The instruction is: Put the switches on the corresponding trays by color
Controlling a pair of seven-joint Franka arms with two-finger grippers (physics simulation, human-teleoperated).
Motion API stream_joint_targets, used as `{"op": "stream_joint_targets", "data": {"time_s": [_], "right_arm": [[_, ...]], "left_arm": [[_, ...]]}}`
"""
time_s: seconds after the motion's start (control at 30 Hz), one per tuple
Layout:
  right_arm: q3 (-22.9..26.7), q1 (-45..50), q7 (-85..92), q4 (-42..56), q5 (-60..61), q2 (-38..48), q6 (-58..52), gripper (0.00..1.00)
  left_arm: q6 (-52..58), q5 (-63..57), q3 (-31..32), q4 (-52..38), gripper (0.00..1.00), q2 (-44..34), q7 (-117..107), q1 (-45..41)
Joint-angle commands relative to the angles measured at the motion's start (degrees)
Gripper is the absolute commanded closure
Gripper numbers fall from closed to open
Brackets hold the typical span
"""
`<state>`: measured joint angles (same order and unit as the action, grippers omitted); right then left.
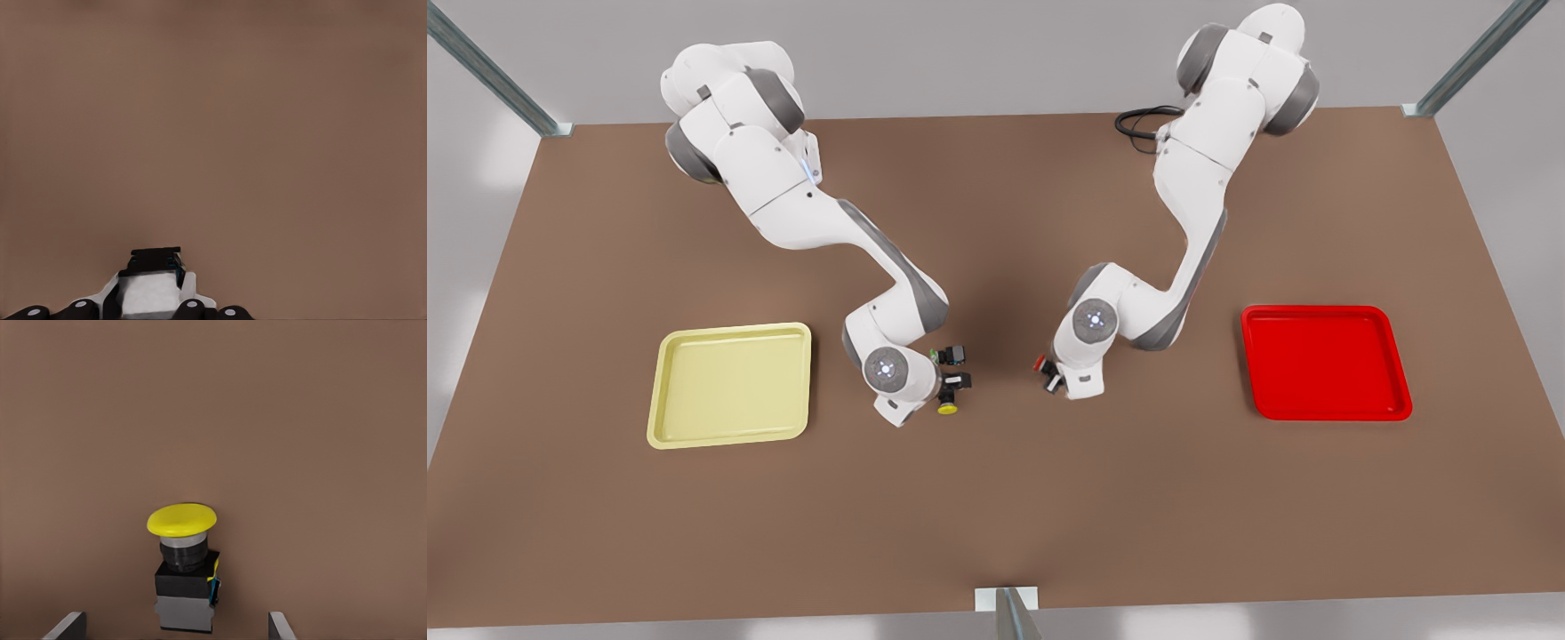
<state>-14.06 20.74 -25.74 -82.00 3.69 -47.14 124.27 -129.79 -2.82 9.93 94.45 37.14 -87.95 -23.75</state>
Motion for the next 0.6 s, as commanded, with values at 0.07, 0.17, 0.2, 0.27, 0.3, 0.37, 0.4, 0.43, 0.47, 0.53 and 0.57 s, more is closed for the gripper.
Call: {"op": "stream_joint_targets", "data": {"time_s": [0.07, 0.17, 0.2, 0.27, 0.3, 0.37, 0.4, 0.43, 0.47, 0.53, 0.57], "right_arm": [[0.0, 0.0, 0.0, 0.0, 0.0, -0.1, 0.3, 0.00], [0.0, 1.1, -0.6, 0.1, 0.0, -1.0, 1.9, 0.00], [0.0, 1.1, -0.6, 0.1, -0.1, -1.6, 2.5, 0.00], [0.0, 1.2, -0.5, 0.0, -0.3, -2.1, 2.8, 0.00], [0.0, 1.2, -0.5, 0.0, -0.3, -2.1, 2.9, 0.00], [0.0, 1.2, -0.3, 0.0, -0.4, -2.2, 2.9, 0.00], [0.0, 1.2, -0.3, -0.1, -0.4, -2.3, 2.8, 0.00], [0.0, 1.2, -0.2, 0.0, -0.4, -2.8, 2.9, 0.00], [0.0, 1.2, -0.2, 0.0, -0.4, -2.9, 2.9, 0.00], [0.0, 1.2, -0.2, 0.0, -0.7, -3.1, 2.9, 0.00], [0.0, 1.2, -0.2, 0.0, -1.0, -3.2, 2.9, 0.00]], "left_arm": [[2.0, 0.2, 0.0, 1.4, 0.48, -1.7, 5.7, 3.6], [2.1, 0.3, 0.0, 6.4, 0.48, -6.8, 17.6, 10.6], [2.7, 0.3, -0.1, 7.3, 0.48, -7.7, 21.1, 12.4], [4.8, 4.2, -3.2, 12.2, 0.48, -12.5, 33.6, 14.9], [4.8, 4.8, -5.9, 15.0, 0.48, -14.5, 38.8, 15.5], [6.8, 5.7, -10.1, 17.5, 0.48, -16.8, 44.9, 15.8], [7.0, 5.7, -12.6, 18.7, 0.48, -17.5, 48.9, 16.0], [7.3, 5.7, -14.8, 19.9, 0.48, -18.2, 52.8, 16.1], [8.3, 5.8, -17.9, 22.3, 0.48, -20.5, 59.6, 17.1], [8.8, 5.8, -23.1, 23.4, 0.48, -21.6, 68.2, 17.4], [8.8, 5.8, -25.7, 23.3, 0.47, -21.6, 72.6, 17.6]]}}
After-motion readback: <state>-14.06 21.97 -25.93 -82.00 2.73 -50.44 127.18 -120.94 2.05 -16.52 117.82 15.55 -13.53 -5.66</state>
